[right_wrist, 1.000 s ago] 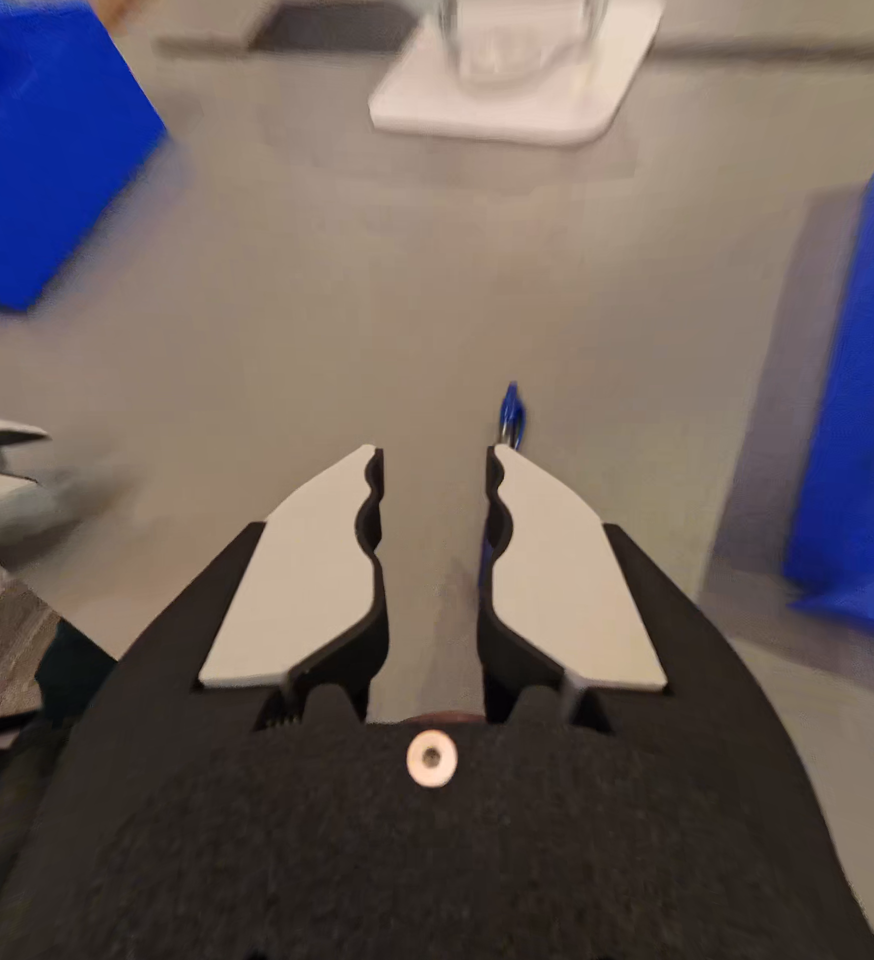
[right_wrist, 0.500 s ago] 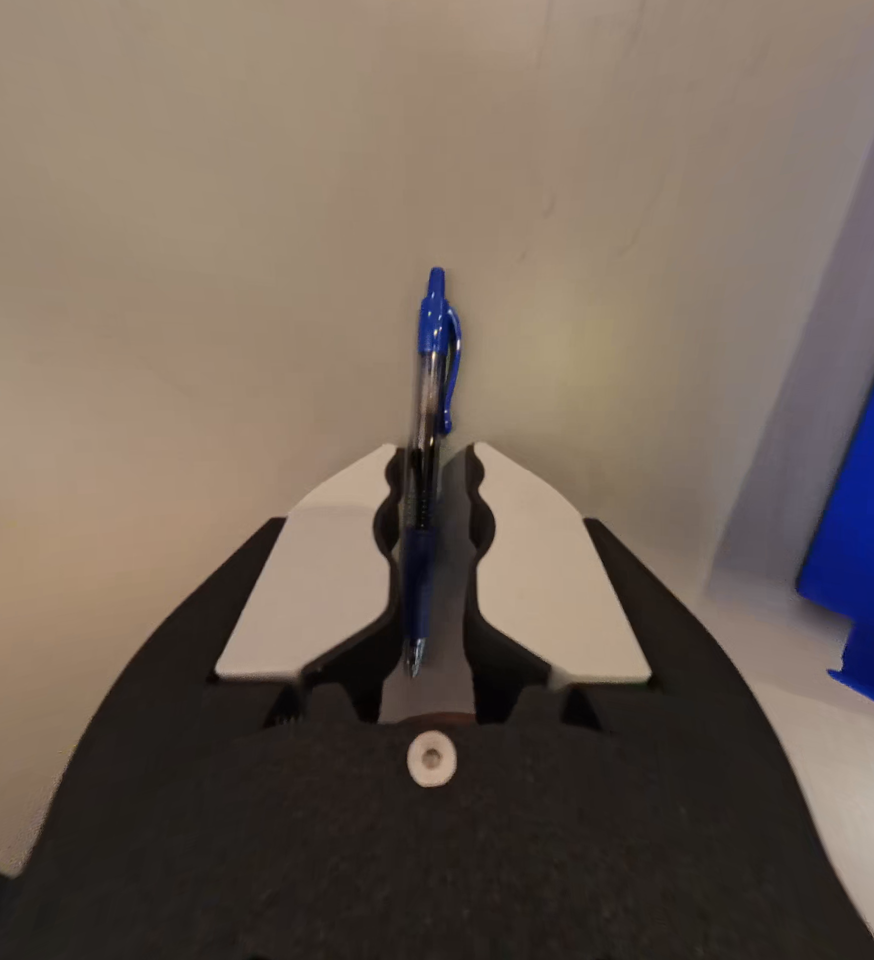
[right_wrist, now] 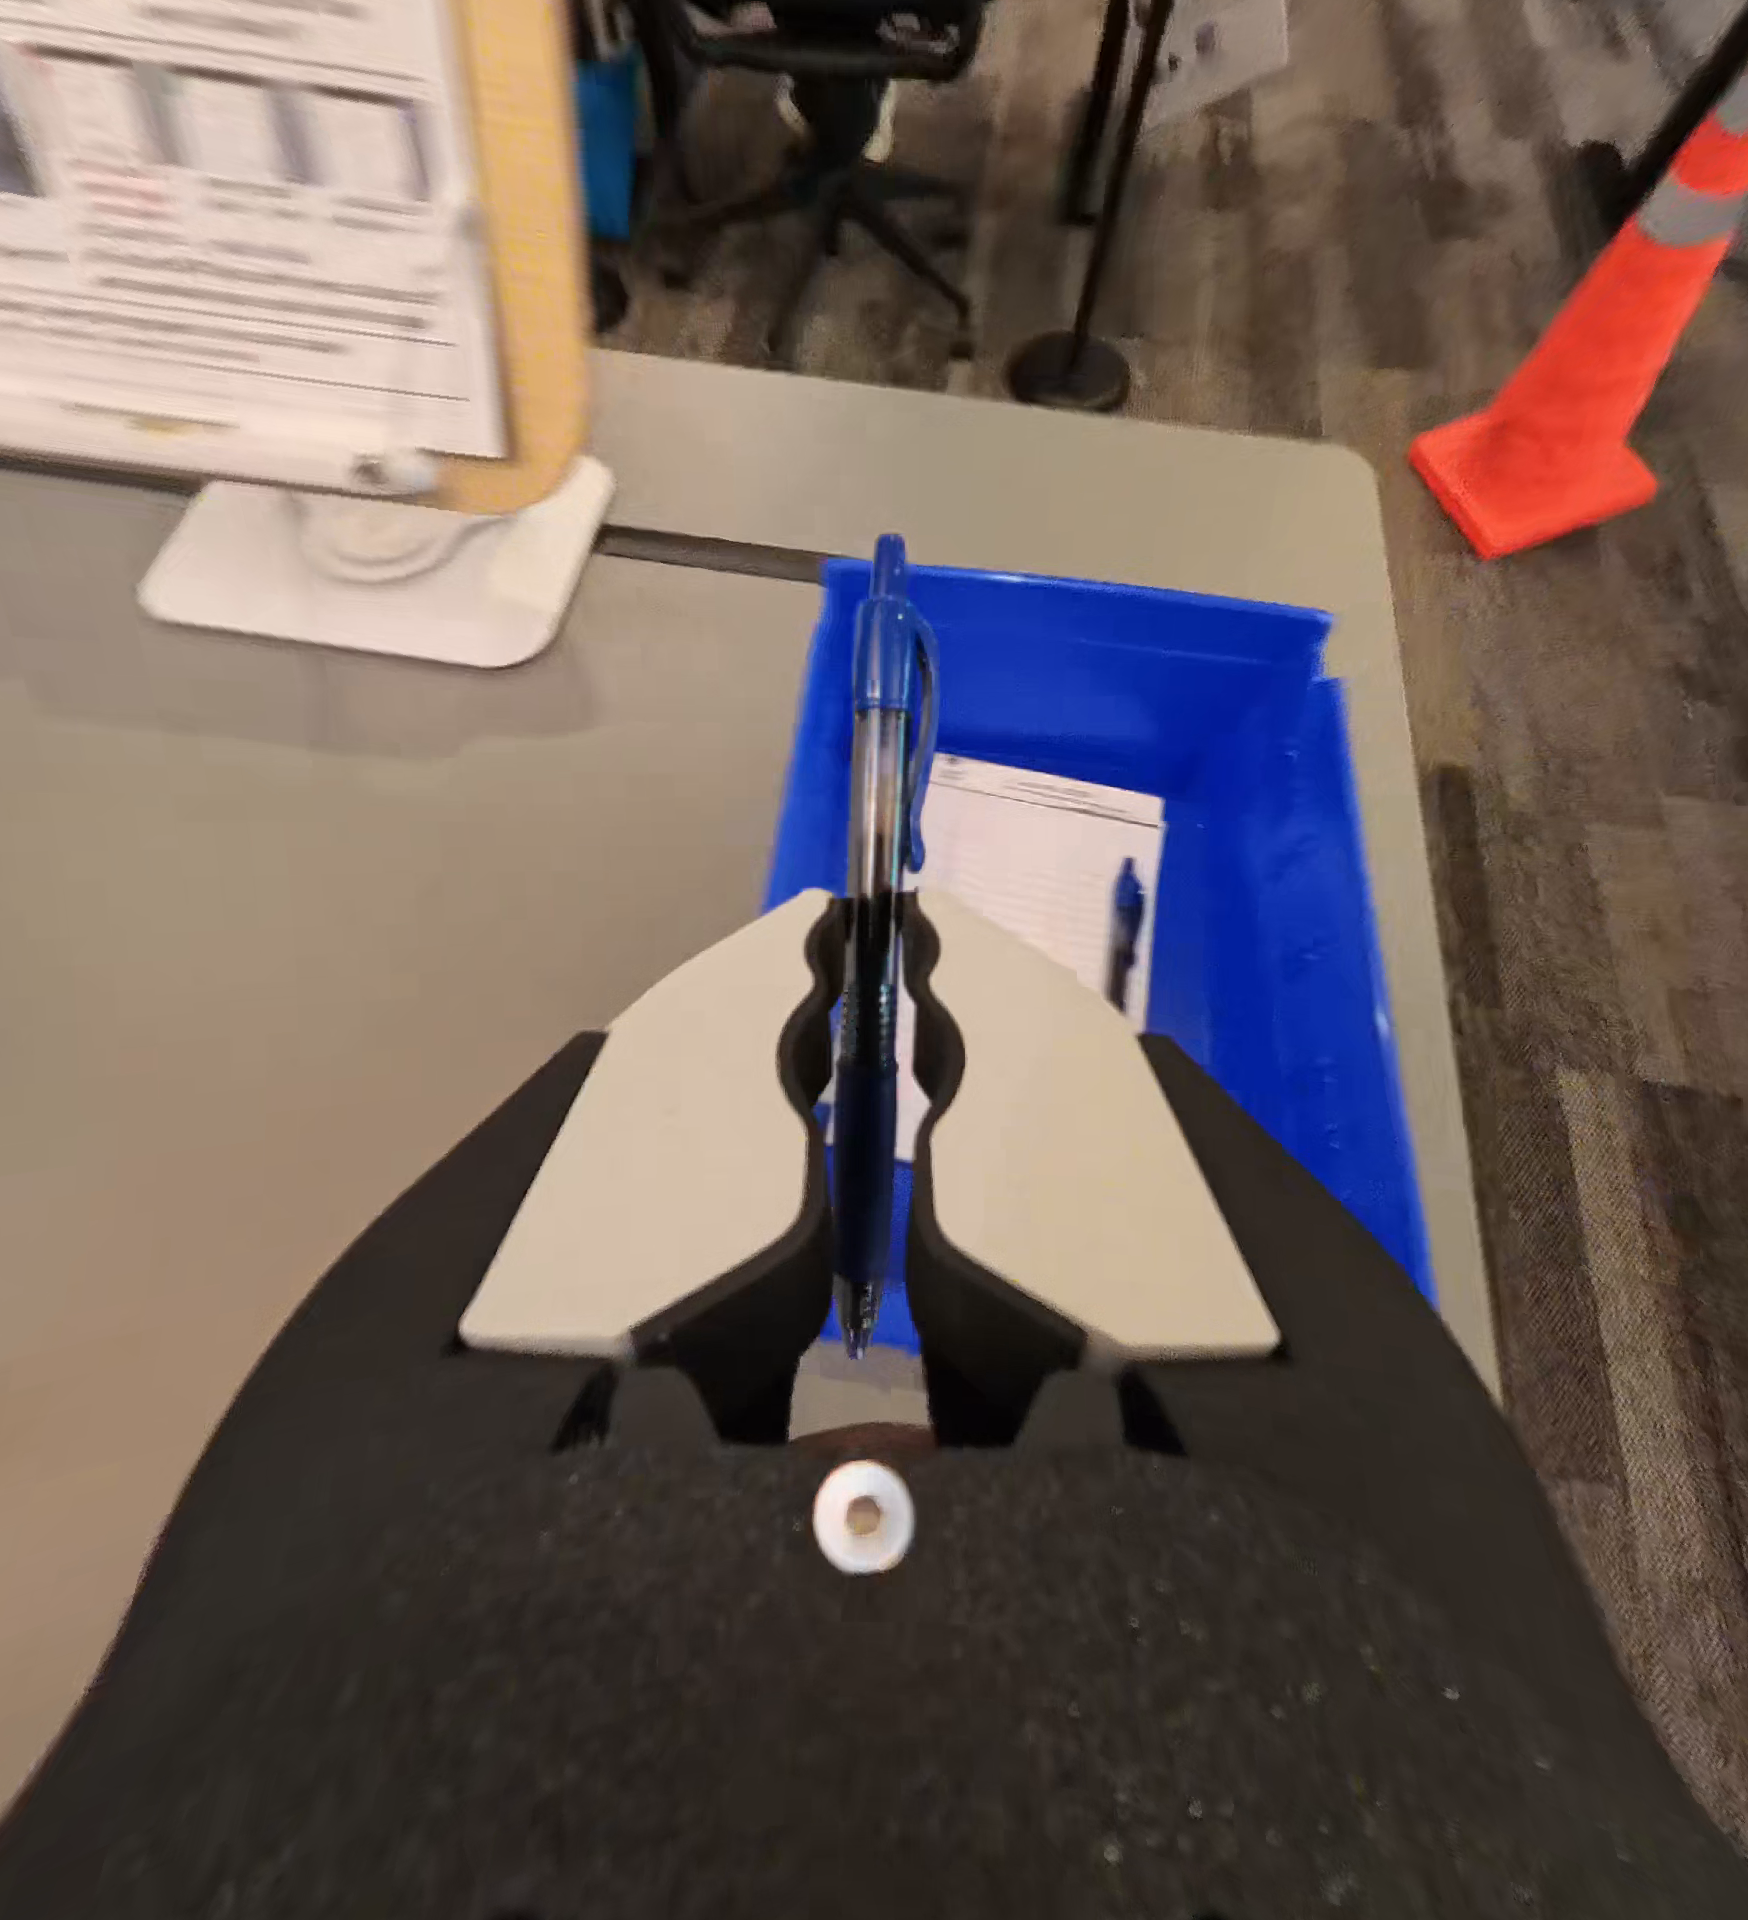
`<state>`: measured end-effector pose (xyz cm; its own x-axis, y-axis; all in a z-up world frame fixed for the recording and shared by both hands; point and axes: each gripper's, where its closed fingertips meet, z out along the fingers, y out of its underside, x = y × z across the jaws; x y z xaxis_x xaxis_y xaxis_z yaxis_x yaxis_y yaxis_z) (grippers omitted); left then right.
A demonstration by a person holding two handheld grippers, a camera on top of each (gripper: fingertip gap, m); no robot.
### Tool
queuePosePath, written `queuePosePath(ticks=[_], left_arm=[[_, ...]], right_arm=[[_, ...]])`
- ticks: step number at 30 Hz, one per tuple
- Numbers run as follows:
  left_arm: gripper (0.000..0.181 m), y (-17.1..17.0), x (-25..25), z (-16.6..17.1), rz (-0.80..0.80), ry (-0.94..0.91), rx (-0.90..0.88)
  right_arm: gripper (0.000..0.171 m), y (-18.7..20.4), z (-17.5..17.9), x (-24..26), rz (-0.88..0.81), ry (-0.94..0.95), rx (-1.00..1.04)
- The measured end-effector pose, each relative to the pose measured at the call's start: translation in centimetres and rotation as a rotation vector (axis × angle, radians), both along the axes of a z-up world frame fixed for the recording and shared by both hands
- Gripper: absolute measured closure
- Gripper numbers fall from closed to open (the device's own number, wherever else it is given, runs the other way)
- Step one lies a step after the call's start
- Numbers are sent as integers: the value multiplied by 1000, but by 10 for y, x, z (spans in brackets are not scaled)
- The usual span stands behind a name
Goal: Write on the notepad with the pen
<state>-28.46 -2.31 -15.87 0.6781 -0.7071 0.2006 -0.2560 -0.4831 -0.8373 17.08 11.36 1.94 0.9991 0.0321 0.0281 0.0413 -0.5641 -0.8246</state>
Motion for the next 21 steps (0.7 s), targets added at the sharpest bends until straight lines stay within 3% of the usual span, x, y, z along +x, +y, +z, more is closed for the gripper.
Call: queuePosePath(ticks=[5, 10, 21], left_arm=[[140, -2, 2, 0, -7, 8, -1], [141, -1, 2, 2, -1, 12, 9], [140, 1, 1, 0, -2, 14, 2]], right_arm=[[161, 55, -92, 53, -36, 172, -268], [161, 69, -173, 59, -78, 193, -468], [160, 67, -209, 66, -158, 166, -528]])
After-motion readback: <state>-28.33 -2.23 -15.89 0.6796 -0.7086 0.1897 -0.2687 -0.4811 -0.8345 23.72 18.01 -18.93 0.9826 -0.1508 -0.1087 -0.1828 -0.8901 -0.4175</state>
